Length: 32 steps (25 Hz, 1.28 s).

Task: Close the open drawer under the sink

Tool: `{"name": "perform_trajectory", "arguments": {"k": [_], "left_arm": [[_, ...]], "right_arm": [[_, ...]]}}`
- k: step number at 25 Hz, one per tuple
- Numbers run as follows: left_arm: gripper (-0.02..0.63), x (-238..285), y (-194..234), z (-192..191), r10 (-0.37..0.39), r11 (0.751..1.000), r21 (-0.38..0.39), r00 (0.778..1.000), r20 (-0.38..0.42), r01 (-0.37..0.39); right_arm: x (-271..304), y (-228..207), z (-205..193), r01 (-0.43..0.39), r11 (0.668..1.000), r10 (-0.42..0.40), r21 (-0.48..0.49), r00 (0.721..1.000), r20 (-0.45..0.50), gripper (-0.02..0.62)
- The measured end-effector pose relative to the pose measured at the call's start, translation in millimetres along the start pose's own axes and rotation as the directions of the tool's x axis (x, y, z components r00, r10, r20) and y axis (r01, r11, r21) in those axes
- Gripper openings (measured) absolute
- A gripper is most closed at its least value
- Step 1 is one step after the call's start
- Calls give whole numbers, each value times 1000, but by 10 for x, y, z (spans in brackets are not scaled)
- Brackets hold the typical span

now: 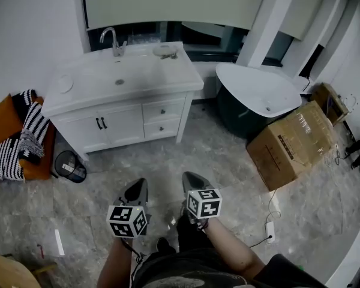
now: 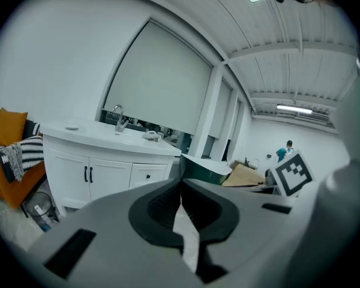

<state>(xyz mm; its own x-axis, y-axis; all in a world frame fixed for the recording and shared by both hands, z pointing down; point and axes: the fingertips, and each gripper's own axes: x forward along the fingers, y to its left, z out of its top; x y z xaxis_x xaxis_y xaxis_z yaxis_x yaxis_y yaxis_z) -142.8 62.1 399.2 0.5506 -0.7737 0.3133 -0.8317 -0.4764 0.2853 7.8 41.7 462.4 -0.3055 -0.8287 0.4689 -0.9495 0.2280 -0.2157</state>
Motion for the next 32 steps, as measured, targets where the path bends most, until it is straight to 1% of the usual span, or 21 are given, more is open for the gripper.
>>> {"name": "perform_trajectory", "arguments": {"k": [3,8,12,25,32], "left_arm": [[15,-96,-145,-105,-23,1000,-17,1000,-9,23],[15,-187,-384,-178,-34,999,-26,999,-2,34],[15,-308,-660,-235,-38,999,8,999,-1,38],[15,-892,-1723,-496,25,999,46,999,42,-27],[15,-1228,-2217,-705,47,998,44,997,63,-49]], "right_arm": [[-251,-1,-99,12,1000,-12,-13,1000,-6,38],[-564,-92,-104,24,999,-23,-24,1000,17,38],[-806,-155,-157,14,1000,-13,-9,999,33,38],[-1818,-363,-446,-76,996,79,-46,996,53,32],[-2370,-372,-650,-121,991,125,-63,990,63,32]]}}
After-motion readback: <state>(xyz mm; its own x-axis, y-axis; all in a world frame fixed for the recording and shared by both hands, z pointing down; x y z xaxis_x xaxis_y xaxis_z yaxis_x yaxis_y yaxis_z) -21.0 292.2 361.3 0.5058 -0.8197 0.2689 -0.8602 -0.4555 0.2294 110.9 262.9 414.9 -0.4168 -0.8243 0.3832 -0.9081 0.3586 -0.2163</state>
